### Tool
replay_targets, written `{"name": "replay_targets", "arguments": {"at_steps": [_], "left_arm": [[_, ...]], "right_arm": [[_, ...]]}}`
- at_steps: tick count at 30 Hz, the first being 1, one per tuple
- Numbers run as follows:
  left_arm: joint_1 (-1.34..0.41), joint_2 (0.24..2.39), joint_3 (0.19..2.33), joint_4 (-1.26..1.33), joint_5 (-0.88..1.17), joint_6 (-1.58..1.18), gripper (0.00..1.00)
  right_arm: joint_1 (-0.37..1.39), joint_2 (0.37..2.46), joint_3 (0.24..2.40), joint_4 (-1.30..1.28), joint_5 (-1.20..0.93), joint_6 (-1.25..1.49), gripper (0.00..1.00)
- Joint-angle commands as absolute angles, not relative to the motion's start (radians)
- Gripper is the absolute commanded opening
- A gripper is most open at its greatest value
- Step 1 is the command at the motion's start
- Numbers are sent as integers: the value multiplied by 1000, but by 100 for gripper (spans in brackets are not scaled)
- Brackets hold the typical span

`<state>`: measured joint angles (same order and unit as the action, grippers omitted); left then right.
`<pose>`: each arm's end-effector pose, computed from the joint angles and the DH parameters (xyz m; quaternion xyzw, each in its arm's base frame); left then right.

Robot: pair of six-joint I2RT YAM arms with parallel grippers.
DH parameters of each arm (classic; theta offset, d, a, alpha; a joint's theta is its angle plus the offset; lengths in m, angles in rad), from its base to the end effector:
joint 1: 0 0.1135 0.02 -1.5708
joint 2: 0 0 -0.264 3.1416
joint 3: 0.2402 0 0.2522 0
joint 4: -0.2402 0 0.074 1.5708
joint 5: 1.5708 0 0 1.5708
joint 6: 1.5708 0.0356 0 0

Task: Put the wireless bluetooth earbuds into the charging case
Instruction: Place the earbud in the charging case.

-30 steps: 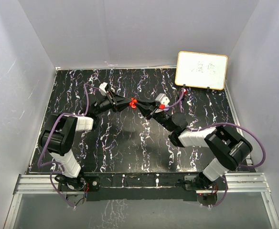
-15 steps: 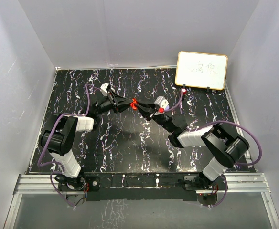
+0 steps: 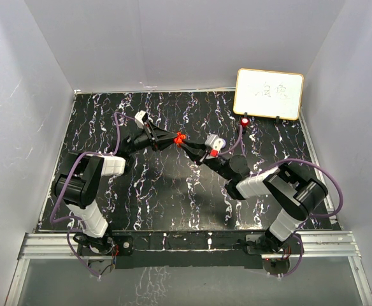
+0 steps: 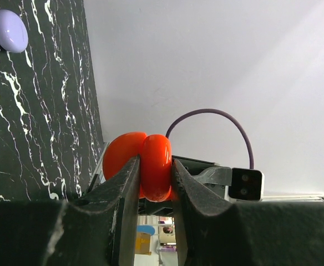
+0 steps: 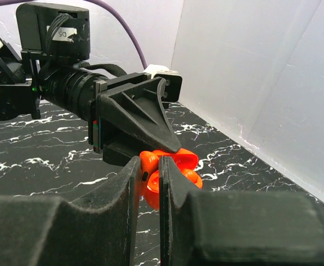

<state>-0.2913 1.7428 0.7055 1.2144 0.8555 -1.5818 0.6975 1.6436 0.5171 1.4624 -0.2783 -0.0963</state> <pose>0.3153 -0.1226 0.2103 -0.0970 0.6579 -0.7198 0.1990 0.2243 0.2007 0.2171 -0.3259 0.4851 0.3158 0.7475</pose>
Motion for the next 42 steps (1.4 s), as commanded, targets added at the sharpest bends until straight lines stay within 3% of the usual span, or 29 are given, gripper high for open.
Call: {"name": "replay_targets", "arguments": {"at_steps": [1, 42], "left_arm": [[-298, 1683, 721, 1250, 885, -1591, 0], [-318, 1669, 671, 1236, 900, -1573, 0]], "right_arm": [[693, 1656, 510, 1621, -288, -130, 0], [683, 1663, 534, 1686, -270, -158, 0]]}}
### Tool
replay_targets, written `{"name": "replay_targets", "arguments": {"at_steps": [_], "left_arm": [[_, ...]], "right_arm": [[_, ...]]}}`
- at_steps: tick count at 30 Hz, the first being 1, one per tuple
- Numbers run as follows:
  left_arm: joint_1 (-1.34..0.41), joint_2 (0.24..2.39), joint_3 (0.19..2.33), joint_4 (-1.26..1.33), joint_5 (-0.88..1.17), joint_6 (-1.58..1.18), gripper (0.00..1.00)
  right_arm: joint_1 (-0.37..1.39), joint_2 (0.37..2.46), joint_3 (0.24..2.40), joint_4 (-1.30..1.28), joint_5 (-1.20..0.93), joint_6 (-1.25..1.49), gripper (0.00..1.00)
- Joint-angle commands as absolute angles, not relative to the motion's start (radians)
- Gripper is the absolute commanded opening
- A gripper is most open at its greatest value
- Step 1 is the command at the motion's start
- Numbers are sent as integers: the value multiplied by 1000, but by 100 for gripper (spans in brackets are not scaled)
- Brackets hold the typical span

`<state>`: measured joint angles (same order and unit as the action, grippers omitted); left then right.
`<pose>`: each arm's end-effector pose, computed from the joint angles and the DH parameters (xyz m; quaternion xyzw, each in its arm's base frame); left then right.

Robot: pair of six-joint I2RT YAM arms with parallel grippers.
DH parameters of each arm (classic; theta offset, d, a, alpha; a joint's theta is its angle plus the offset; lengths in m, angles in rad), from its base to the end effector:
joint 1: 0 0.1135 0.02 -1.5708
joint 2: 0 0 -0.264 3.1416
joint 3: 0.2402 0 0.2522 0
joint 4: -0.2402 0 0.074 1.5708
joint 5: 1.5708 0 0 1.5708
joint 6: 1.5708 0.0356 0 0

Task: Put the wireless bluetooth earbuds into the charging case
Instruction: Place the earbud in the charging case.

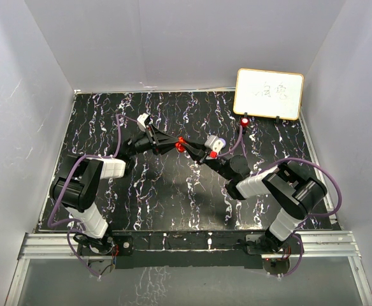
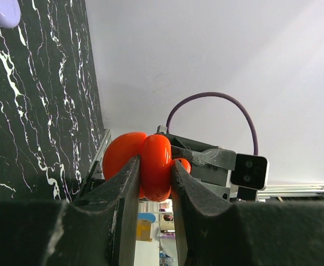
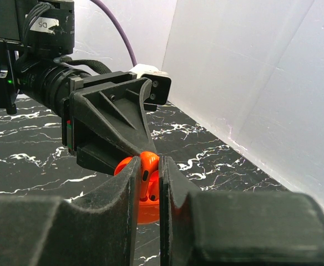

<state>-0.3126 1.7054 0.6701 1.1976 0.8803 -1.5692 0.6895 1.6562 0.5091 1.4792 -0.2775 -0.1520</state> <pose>0.3031 -0.1268 0.2107 -0.0816 0.6647 -0.7197 0.1832 0.2255 0.1985 0.2132 -0.3376 0.4788 0.2915 0.7562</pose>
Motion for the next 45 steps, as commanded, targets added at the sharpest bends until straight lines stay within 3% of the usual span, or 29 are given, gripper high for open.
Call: {"name": "replay_targets", "arguments": {"at_steps": [1, 34, 45], "left_arm": [[-318, 1670, 672, 1235, 900, -1575, 0], [-320, 1683, 683, 1299, 877, -1626, 0], [-319, 1685, 686, 1297, 871, -1625, 0]], "right_arm": [[683, 1665, 531, 1688, -269, -158, 0], [679, 1663, 503, 1724, -277, -138, 0], [679, 1652, 500, 1720, -259, -125, 15]]}}
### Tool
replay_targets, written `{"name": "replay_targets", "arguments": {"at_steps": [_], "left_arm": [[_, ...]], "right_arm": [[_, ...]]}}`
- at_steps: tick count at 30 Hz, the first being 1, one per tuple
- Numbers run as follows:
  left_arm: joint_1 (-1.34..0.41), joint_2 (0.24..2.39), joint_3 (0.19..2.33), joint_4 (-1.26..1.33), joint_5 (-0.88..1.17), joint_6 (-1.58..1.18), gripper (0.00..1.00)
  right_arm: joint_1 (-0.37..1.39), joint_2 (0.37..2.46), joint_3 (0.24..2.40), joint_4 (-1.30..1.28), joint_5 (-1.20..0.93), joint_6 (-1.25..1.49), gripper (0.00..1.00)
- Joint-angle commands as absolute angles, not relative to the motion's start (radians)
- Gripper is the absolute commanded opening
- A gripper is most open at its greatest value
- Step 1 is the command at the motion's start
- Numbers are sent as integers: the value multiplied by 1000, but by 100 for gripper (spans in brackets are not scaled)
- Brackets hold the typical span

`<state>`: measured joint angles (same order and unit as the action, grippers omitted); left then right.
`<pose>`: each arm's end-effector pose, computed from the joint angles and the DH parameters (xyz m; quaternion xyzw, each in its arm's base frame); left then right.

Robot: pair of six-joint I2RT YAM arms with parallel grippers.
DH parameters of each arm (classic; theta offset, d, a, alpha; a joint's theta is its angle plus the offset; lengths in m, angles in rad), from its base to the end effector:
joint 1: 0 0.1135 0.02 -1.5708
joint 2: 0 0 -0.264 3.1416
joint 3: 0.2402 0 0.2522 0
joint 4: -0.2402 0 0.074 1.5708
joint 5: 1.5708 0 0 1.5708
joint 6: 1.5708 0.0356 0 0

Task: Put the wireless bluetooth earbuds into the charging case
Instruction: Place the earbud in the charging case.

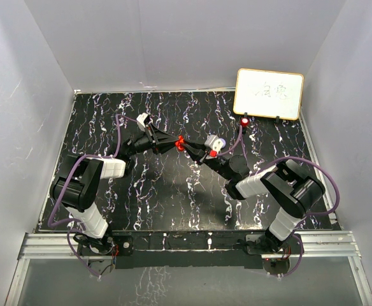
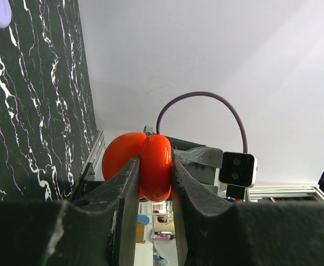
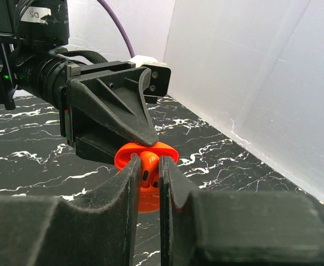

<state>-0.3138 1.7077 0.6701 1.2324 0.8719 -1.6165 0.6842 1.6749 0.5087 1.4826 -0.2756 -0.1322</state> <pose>0.3029 -0.1269 0.2133 -0.0895 0.6555 -0.7284 0.1782 0.2278 0.1983 0.2082 -0.3328 0.4894 0.2961 0.7497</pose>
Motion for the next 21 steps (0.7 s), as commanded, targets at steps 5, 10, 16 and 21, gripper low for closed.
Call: {"name": "replay_targets", "arguments": {"at_steps": [5, 10, 16, 21], "left_arm": [[-319, 1691, 687, 1299, 871, -1624, 0], [-319, 1696, 688, 1303, 871, -1628, 0], [-319, 1698, 689, 1304, 872, -1628, 0], [-319, 1705, 692, 1310, 871, -1631, 0]], "right_arm": [[678, 1649, 501, 1720, -258, -124, 20], [679, 1649, 504, 1720, -259, -125, 22], [678, 1647, 505, 1719, -261, -124, 22], [678, 1641, 505, 1720, -258, -125, 23]]}}
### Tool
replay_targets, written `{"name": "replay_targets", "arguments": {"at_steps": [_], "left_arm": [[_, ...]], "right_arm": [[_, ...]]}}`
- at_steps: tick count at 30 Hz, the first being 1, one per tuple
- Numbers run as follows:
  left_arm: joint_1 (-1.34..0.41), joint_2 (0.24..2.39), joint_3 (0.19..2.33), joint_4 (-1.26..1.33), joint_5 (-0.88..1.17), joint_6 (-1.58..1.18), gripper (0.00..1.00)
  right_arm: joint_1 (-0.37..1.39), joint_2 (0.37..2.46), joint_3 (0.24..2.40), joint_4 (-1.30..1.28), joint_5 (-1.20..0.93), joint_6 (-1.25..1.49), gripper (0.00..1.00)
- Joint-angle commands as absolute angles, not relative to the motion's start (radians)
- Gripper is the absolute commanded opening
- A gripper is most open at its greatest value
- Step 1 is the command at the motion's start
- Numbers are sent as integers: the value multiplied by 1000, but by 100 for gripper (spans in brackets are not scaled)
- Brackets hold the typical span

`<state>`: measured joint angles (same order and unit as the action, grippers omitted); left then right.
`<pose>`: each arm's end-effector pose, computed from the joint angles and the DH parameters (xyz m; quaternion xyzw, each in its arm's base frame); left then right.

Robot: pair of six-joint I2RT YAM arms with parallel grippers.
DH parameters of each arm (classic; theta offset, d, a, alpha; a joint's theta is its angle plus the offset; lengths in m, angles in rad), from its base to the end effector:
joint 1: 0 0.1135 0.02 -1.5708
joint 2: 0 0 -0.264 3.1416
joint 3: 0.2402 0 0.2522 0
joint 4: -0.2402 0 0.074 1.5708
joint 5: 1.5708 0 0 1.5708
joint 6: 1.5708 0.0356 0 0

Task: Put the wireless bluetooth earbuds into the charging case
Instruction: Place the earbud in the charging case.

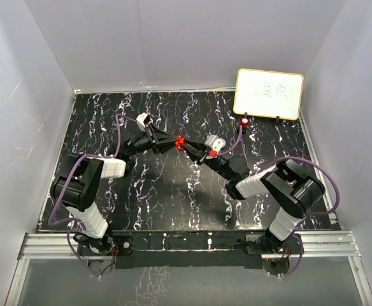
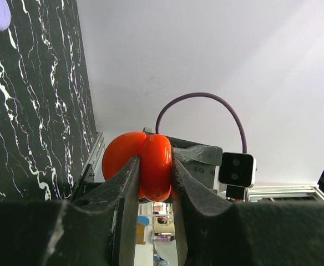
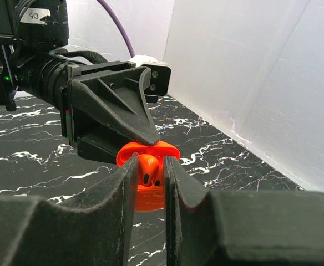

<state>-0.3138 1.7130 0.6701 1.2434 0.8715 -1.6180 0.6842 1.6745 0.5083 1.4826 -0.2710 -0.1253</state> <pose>0.3032 -0.1270 0.2127 -0.0883 0.6543 -0.7293 0.1795 0.2279 0.1982 0.2082 -0.3295 0.4914 0.2975 0.7493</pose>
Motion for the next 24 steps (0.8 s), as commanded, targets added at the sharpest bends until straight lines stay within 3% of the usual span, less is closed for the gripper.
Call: {"name": "replay_targets", "arguments": {"at_steps": [1, 24], "left_arm": [[-319, 1707, 693, 1310, 870, -1632, 0], [-318, 1773, 708, 1373, 865, -1663, 0]], "right_arm": [[679, 1639, 505, 1720, -256, -125, 24], [677, 1548, 490, 1676, -222, -143, 33]]}}
